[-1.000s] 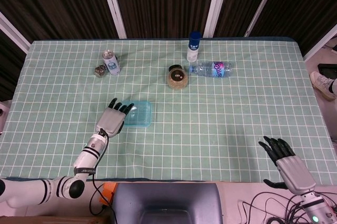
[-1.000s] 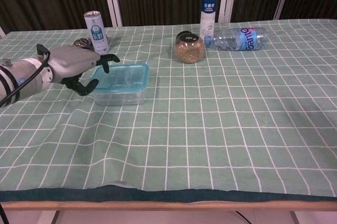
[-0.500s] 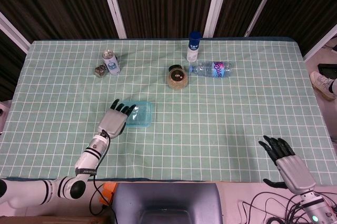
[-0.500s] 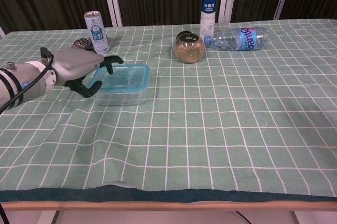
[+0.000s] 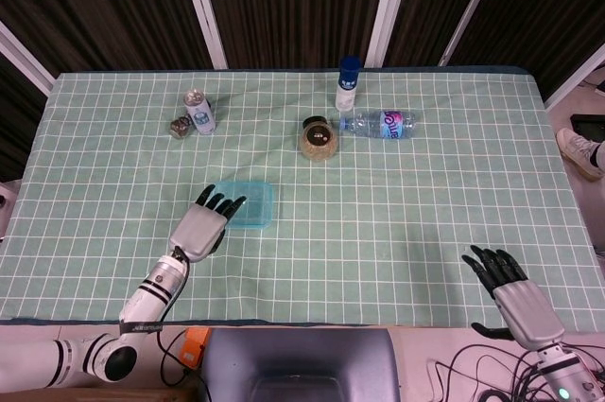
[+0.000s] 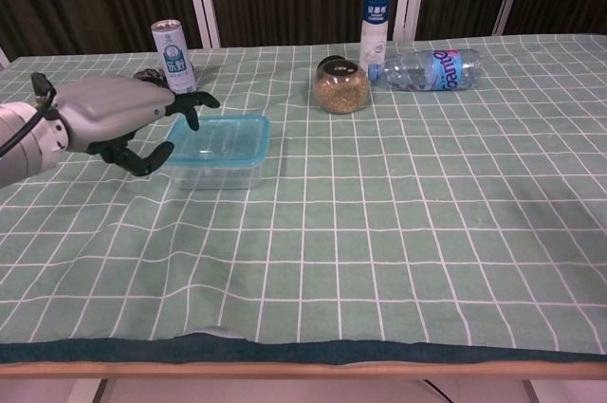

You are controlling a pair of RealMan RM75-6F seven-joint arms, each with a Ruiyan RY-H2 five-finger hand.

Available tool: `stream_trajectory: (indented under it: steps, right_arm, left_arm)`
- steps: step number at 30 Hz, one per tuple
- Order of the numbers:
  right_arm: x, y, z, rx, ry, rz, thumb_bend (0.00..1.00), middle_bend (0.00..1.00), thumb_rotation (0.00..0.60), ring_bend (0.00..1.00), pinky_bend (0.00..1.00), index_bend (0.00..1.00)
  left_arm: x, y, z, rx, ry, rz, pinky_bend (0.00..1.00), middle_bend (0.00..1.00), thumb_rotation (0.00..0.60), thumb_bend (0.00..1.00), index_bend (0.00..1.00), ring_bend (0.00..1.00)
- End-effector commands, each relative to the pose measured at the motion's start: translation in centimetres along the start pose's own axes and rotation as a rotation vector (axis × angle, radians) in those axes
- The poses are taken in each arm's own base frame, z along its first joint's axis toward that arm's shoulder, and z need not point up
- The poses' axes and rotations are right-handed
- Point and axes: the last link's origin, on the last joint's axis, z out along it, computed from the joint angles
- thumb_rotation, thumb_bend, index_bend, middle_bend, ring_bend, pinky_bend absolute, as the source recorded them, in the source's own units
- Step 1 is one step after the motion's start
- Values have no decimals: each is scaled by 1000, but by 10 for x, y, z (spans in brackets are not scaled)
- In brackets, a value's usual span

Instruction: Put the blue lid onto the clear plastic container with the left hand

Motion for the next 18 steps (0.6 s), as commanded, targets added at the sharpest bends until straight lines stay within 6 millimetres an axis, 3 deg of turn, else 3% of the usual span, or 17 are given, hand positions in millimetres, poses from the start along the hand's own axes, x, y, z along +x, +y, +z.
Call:
stream_trajectory:
  steps: [1, 18]
  right_arm:
    - [0, 0, 0, 0, -1, 0, 217, 0, 600, 0, 0, 0]
    - [0, 0, 2, -5, -4, -2, 217, 0, 600, 0, 0, 0]
  left_arm:
    - [-8, 1, -2, 3, -12, 9, 72, 208, 600, 632, 0, 141]
    - [-12, 4, -5, -2, -44, 30, 72, 218, 600, 633, 0, 151]
